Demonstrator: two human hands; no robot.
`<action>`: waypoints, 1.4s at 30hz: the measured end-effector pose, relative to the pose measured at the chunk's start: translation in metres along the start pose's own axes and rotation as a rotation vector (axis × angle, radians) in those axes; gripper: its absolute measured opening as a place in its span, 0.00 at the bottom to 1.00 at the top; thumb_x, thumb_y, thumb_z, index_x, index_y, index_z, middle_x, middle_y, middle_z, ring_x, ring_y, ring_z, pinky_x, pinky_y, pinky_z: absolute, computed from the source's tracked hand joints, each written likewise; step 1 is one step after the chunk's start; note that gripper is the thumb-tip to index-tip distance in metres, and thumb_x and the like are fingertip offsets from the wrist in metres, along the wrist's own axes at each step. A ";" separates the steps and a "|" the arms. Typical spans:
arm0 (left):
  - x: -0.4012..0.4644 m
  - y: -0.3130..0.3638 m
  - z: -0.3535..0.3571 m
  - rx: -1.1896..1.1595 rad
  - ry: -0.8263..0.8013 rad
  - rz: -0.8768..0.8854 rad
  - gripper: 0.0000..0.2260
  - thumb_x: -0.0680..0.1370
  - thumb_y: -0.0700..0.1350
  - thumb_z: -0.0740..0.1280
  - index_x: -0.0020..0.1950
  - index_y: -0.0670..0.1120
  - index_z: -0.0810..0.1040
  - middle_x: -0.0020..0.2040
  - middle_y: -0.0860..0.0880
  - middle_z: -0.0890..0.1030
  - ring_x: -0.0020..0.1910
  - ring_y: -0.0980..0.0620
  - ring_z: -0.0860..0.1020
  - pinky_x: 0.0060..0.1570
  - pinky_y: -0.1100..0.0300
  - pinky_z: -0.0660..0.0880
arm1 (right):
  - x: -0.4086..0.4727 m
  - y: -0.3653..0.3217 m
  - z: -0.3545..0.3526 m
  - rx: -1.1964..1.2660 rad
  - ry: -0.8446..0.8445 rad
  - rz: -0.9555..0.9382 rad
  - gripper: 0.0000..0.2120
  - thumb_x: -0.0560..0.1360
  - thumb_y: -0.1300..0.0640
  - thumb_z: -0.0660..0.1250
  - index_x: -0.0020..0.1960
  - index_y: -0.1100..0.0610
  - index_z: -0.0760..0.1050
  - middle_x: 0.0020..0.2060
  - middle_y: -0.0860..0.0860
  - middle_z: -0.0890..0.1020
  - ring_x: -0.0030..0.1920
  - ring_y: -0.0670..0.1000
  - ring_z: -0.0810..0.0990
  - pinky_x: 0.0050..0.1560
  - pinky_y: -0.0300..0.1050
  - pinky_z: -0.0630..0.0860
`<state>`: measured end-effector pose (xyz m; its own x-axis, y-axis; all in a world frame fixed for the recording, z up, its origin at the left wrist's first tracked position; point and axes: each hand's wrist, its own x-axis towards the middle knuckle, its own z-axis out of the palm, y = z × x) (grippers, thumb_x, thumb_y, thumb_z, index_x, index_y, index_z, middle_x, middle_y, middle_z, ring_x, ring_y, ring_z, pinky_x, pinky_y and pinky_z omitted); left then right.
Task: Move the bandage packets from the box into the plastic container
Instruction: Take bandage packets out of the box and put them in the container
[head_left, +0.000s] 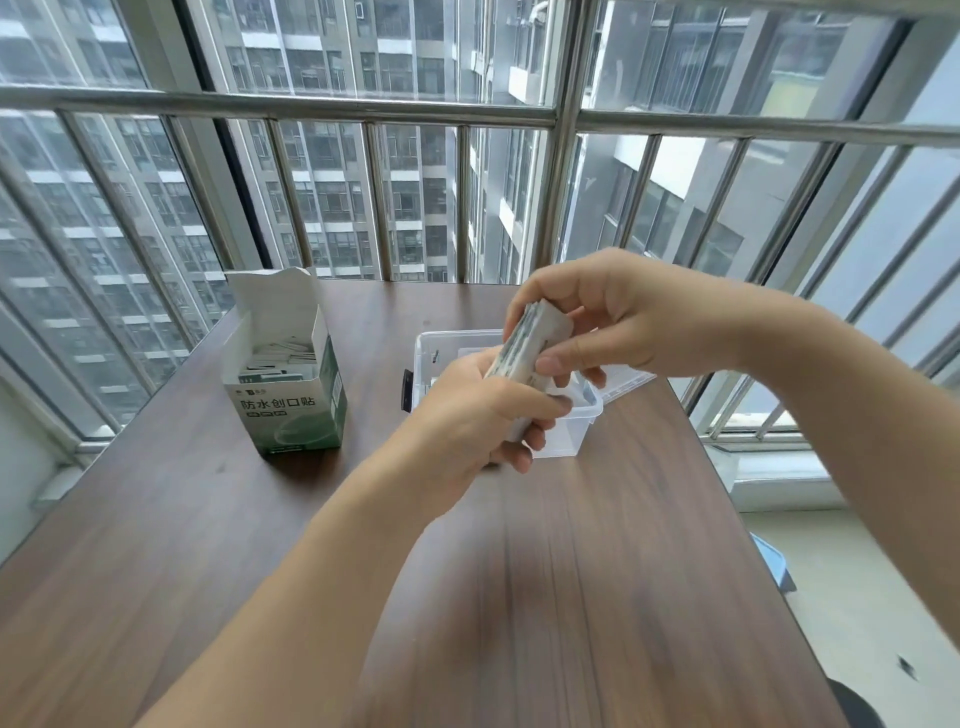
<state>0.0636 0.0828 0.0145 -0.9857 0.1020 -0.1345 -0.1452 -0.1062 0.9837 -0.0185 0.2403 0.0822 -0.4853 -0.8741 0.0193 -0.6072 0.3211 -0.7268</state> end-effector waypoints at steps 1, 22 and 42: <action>0.002 0.003 0.000 0.012 -0.020 0.013 0.10 0.74 0.30 0.70 0.43 0.45 0.76 0.33 0.49 0.77 0.27 0.53 0.73 0.22 0.63 0.67 | 0.002 -0.002 -0.003 -0.001 -0.020 0.012 0.11 0.76 0.65 0.71 0.58 0.60 0.77 0.43 0.55 0.85 0.39 0.53 0.84 0.37 0.47 0.81; 0.012 -0.023 -0.069 0.965 0.518 0.533 0.14 0.77 0.56 0.64 0.53 0.50 0.82 0.53 0.53 0.83 0.57 0.51 0.78 0.59 0.52 0.75 | 0.074 0.041 -0.044 0.008 -0.202 0.480 0.03 0.75 0.67 0.71 0.48 0.63 0.79 0.39 0.55 0.84 0.38 0.52 0.82 0.37 0.40 0.80; 0.024 -0.048 -0.065 1.554 0.154 0.355 0.33 0.74 0.70 0.48 0.55 0.49 0.81 0.54 0.54 0.81 0.60 0.50 0.74 0.60 0.51 0.73 | 0.103 0.074 0.022 -0.147 -0.367 0.801 0.16 0.76 0.69 0.70 0.63 0.65 0.75 0.50 0.58 0.83 0.48 0.55 0.85 0.54 0.46 0.83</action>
<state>0.0416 0.0258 -0.0439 -0.9618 0.1859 0.2010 0.2116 0.9706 0.1150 -0.0996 0.1659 0.0155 -0.5821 -0.4209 -0.6957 -0.2594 0.9070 -0.3317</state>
